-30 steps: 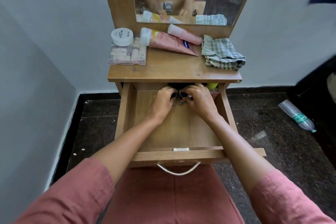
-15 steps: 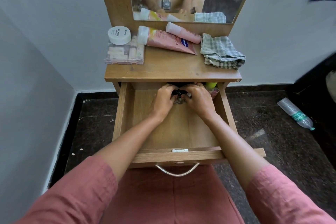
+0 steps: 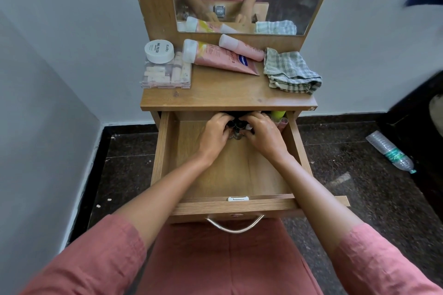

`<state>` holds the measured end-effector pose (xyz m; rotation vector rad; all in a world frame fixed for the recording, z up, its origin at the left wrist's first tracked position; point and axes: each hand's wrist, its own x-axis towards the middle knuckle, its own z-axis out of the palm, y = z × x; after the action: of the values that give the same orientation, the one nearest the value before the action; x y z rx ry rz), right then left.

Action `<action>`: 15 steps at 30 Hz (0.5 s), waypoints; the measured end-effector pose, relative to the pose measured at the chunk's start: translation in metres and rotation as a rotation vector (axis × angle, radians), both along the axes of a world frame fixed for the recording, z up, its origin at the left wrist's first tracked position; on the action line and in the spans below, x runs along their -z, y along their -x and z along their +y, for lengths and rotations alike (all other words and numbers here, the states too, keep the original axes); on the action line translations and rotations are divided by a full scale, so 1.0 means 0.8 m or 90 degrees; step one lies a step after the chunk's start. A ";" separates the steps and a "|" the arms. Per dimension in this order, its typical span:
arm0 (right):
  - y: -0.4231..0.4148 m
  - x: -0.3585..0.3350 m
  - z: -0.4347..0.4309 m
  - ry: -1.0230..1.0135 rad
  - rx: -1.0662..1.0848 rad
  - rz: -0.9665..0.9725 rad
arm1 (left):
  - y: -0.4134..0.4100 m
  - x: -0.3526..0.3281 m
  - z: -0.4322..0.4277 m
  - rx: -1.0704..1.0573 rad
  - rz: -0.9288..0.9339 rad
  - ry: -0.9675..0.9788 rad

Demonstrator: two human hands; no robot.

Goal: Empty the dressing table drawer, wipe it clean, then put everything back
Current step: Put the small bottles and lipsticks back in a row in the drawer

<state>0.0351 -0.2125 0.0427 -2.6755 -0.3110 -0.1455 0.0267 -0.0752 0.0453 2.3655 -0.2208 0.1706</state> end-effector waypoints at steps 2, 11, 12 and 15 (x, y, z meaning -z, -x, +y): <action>0.005 -0.003 -0.002 -0.015 -0.010 -0.013 | 0.005 -0.002 0.004 0.002 -0.015 -0.005; 0.014 -0.045 -0.010 -0.148 -0.001 -0.041 | 0.020 -0.058 0.020 0.069 -0.133 -0.002; 0.011 -0.055 -0.010 -0.172 0.003 -0.045 | 0.016 -0.067 0.021 0.069 -0.145 0.001; -0.003 -0.084 -0.007 -0.258 -0.001 -0.069 | -0.003 -0.091 0.023 0.047 -0.151 0.032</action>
<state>0.0378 -0.2179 0.1096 -2.2703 -0.2832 -0.3170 0.0292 -0.0572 0.1183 2.2807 -0.4117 0.4163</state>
